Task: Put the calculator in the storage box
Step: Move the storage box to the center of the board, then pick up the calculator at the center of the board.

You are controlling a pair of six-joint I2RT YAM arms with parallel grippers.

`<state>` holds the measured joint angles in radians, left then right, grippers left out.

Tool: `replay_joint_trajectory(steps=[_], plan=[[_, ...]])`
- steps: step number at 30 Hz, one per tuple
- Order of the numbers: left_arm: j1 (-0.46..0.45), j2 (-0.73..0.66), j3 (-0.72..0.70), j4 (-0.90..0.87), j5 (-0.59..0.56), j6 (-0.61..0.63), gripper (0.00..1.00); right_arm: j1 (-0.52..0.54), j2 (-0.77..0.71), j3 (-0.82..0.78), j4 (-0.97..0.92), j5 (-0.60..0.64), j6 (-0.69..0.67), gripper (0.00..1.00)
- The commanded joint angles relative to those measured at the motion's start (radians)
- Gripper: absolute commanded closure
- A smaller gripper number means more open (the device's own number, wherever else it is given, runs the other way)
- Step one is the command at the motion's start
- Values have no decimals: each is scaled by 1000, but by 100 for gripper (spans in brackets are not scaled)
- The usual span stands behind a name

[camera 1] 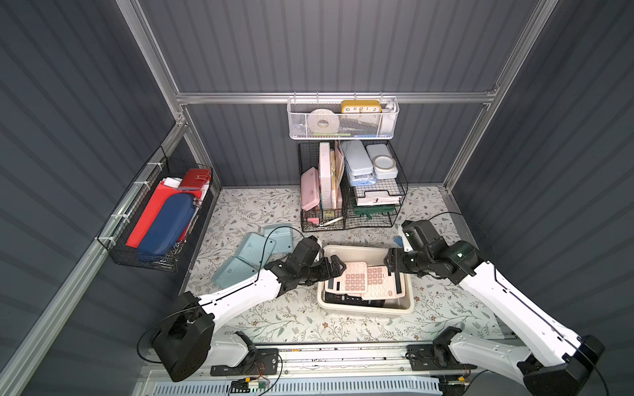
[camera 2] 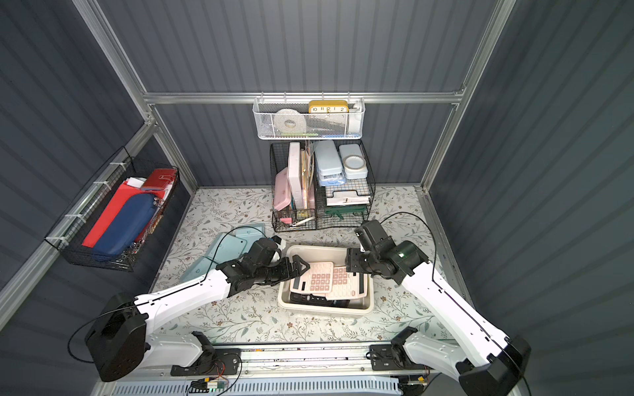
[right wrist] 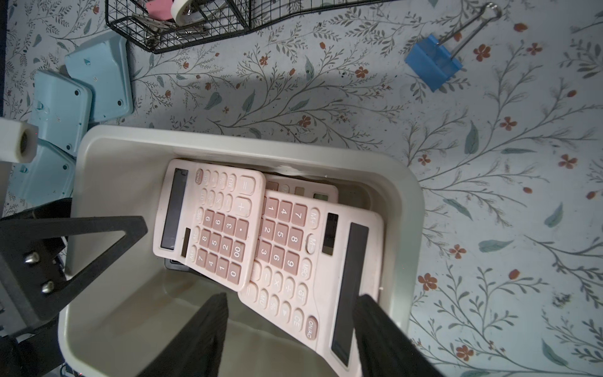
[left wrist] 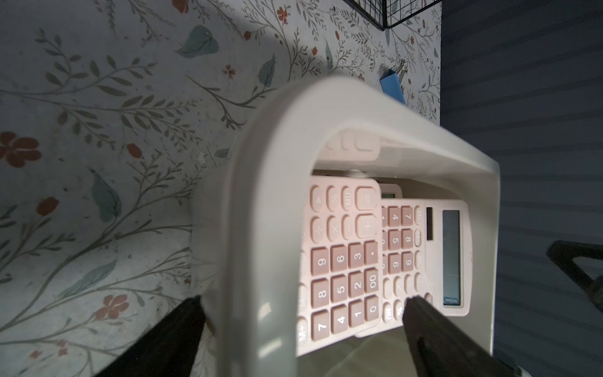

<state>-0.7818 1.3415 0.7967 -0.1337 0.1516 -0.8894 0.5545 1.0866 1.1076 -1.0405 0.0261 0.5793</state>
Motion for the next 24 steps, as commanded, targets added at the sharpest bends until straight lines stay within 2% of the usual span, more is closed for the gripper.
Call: replay_joint_trajectory(steps=[1,3,7,13,20,24], plan=[[10,-59,73,-84,-92,-16,1,-10,-30,-3,17,-34,-26,34],[62,-85,104,-173,-139,22,1,-9,-47,-8,55,-81,-36,33],[222,-106,146,-246,-140,120,1,-10,-57,-13,141,-198,-53,31],[434,-2,255,-274,-219,220,1,3,-14,-13,339,-403,-6,24],[649,160,359,-189,-241,268,1,113,143,86,433,-426,14,21],[796,238,362,-144,-182,293,1,186,248,154,469,-424,23,21]])
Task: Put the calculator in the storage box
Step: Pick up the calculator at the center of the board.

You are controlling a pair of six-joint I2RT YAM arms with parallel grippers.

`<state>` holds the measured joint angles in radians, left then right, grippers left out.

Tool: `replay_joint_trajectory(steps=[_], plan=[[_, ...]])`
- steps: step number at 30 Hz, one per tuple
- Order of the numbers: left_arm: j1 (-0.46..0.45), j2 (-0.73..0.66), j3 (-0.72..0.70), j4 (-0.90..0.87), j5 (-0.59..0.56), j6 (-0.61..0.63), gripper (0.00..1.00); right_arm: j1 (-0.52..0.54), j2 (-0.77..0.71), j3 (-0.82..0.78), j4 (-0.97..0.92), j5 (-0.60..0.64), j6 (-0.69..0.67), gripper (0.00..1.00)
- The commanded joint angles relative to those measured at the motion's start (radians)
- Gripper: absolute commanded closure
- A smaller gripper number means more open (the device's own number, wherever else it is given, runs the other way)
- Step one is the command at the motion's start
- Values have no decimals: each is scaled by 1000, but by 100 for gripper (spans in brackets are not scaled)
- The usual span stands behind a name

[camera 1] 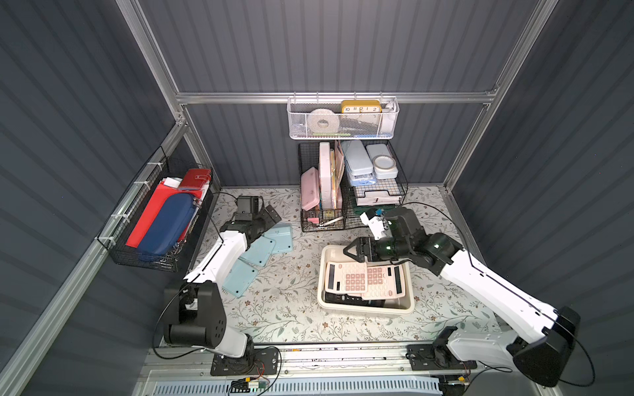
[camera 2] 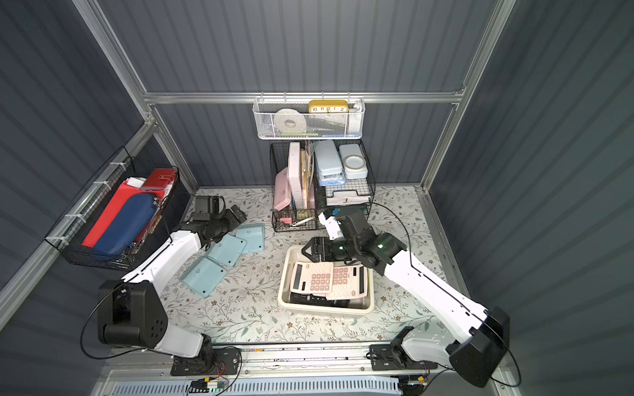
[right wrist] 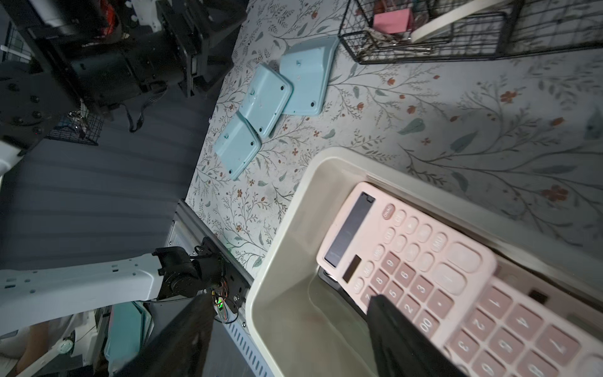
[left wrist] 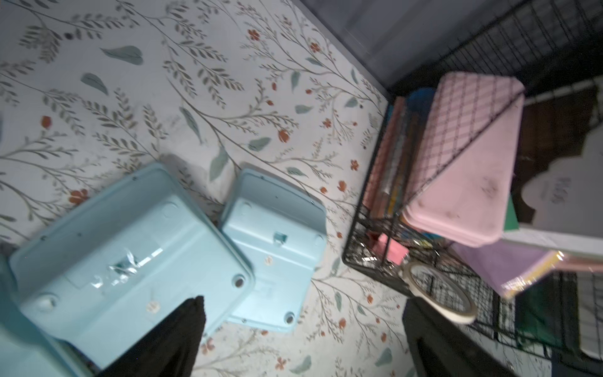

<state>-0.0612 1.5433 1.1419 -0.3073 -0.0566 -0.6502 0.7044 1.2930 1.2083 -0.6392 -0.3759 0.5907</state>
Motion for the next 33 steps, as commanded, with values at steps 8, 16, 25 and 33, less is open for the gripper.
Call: replay_joint_trajectory(steps=[8,16,25,33], plan=[[223,163,4,86,95,114,1,138,260,198,126,-38,32,21],[299,283,23,107,220,177,1,193,499,356,152,-67,72,21],[299,240,-105,199,410,191,1,219,721,501,179,-44,140,20],[290,153,-227,289,505,139,1,219,848,563,233,6,215,19]])
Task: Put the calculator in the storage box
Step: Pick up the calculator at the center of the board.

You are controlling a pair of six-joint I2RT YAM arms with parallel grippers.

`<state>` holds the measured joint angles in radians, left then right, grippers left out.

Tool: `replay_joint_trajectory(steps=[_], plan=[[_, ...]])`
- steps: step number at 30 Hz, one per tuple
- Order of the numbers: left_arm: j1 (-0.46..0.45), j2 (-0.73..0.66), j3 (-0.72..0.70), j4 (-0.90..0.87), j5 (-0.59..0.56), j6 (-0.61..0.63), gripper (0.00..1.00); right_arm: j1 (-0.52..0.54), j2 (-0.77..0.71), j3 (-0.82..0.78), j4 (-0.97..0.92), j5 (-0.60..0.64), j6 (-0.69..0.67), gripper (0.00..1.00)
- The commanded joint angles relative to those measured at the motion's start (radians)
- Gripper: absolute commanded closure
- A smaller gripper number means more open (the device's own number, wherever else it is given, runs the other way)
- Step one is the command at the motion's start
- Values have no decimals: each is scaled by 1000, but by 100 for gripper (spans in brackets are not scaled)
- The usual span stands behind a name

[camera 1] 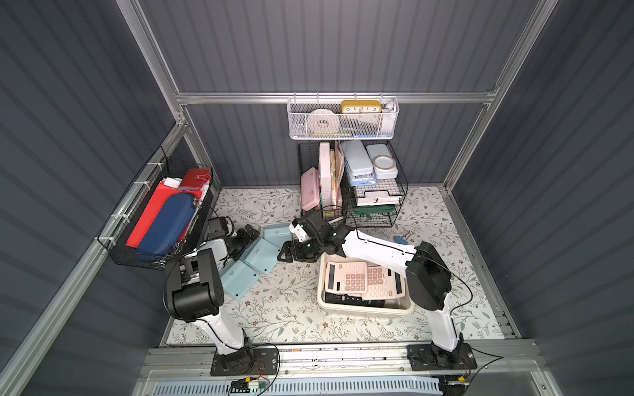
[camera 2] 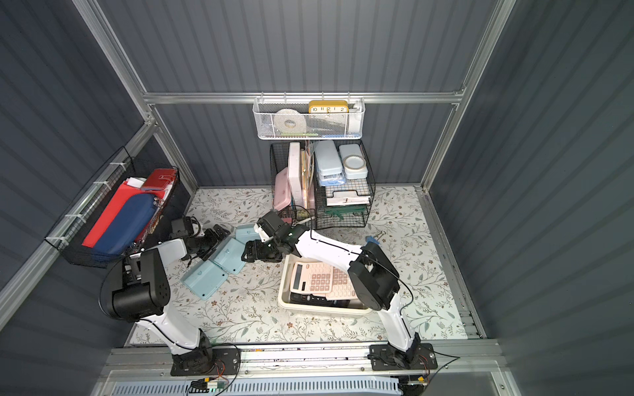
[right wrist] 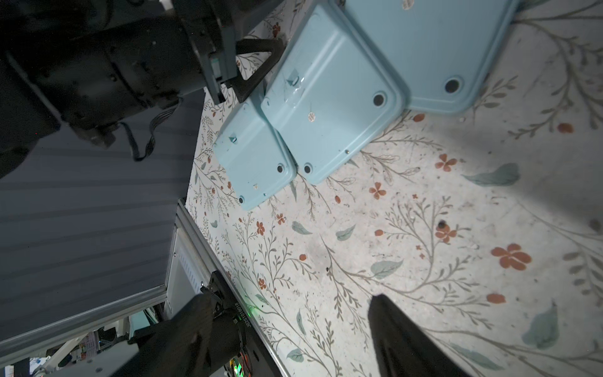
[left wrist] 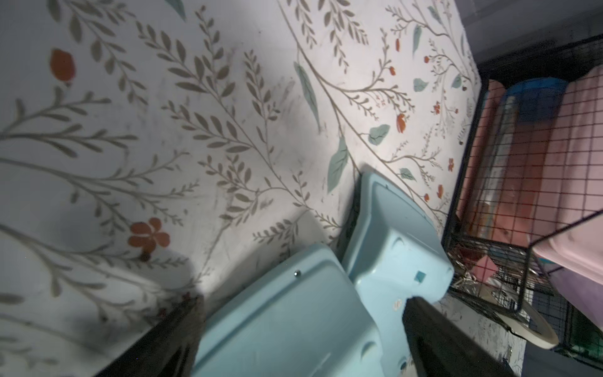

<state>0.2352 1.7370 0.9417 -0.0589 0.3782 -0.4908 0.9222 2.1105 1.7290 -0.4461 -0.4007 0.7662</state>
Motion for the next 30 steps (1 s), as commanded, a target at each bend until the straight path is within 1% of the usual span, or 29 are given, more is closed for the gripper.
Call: replay_joint_trajectory(steps=[1,6,16,21,23,27,29,30], plan=[[-7,-51,-34,37,70,-18,1,1,48,55,38,36,50,20],[-7,-89,-64,32,62,-20,1,4,126,103,33,46,96,19],[-7,-57,-59,45,38,-13,1,17,277,185,94,119,178,19],[-7,-44,-66,60,49,-13,1,20,357,248,114,105,213,19],[-7,-41,-72,76,49,-18,1,21,384,255,156,89,235,19],[-8,-26,-89,105,65,-28,1,24,427,258,246,46,287,23],[-11,-24,-99,121,70,-34,1,24,444,257,296,22,314,30],[-14,-24,-102,126,100,-37,1,24,448,256,309,13,321,32]])
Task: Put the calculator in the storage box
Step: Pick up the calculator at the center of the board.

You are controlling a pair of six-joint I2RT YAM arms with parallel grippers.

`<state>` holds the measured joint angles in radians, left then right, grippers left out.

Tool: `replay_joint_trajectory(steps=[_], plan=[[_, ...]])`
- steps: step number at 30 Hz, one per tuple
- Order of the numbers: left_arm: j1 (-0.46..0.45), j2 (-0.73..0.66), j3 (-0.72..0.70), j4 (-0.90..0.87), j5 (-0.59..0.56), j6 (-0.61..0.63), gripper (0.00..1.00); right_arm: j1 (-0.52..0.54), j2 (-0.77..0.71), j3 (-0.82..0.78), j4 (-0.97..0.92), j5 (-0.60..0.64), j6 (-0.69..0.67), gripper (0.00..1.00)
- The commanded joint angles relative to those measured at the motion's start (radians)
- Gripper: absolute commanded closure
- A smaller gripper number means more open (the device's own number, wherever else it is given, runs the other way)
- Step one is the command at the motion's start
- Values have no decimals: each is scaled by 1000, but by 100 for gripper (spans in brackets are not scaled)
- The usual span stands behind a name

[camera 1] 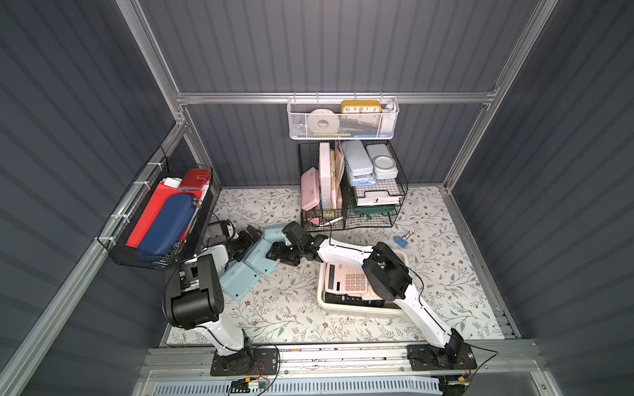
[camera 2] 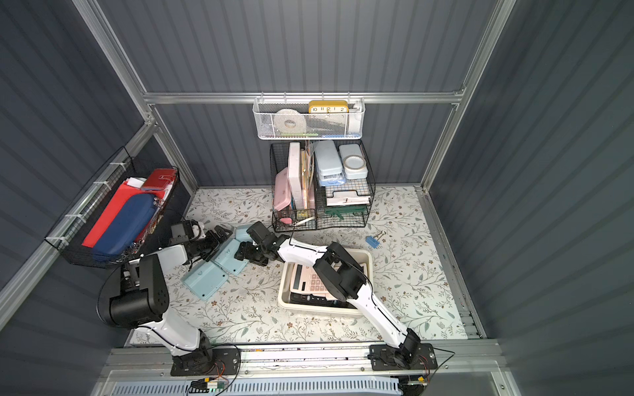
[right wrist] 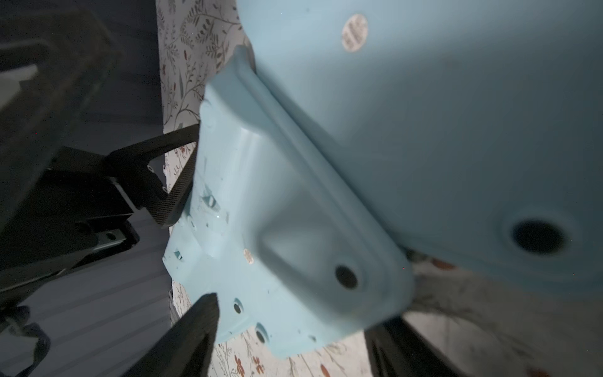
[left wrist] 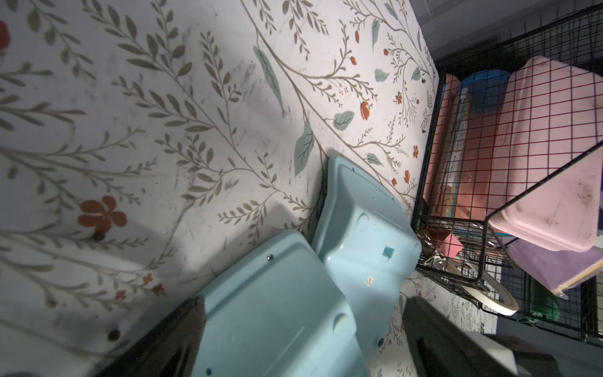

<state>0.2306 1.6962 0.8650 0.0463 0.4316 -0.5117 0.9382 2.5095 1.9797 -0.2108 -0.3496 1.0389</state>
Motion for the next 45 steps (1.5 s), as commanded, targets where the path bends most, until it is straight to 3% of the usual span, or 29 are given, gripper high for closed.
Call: replay_joint_trajectory(steps=[1,10,21,28,34,45], plan=[[-14,16,-27,25,55,-17,1,8,52,5,88,-46,54,35],[-37,-29,-34,50,133,-54,1,2,-36,-87,214,-50,49,67],[-37,-203,41,-73,161,-80,1,-13,-255,-318,328,-13,-3,90],[-37,-306,189,-247,125,-59,1,-16,-409,-392,223,2,-157,97],[-42,-361,316,-403,124,-14,1,-13,-600,-469,94,29,-373,100],[-89,-384,443,-552,146,60,1,9,-969,-676,-104,336,-812,100]])
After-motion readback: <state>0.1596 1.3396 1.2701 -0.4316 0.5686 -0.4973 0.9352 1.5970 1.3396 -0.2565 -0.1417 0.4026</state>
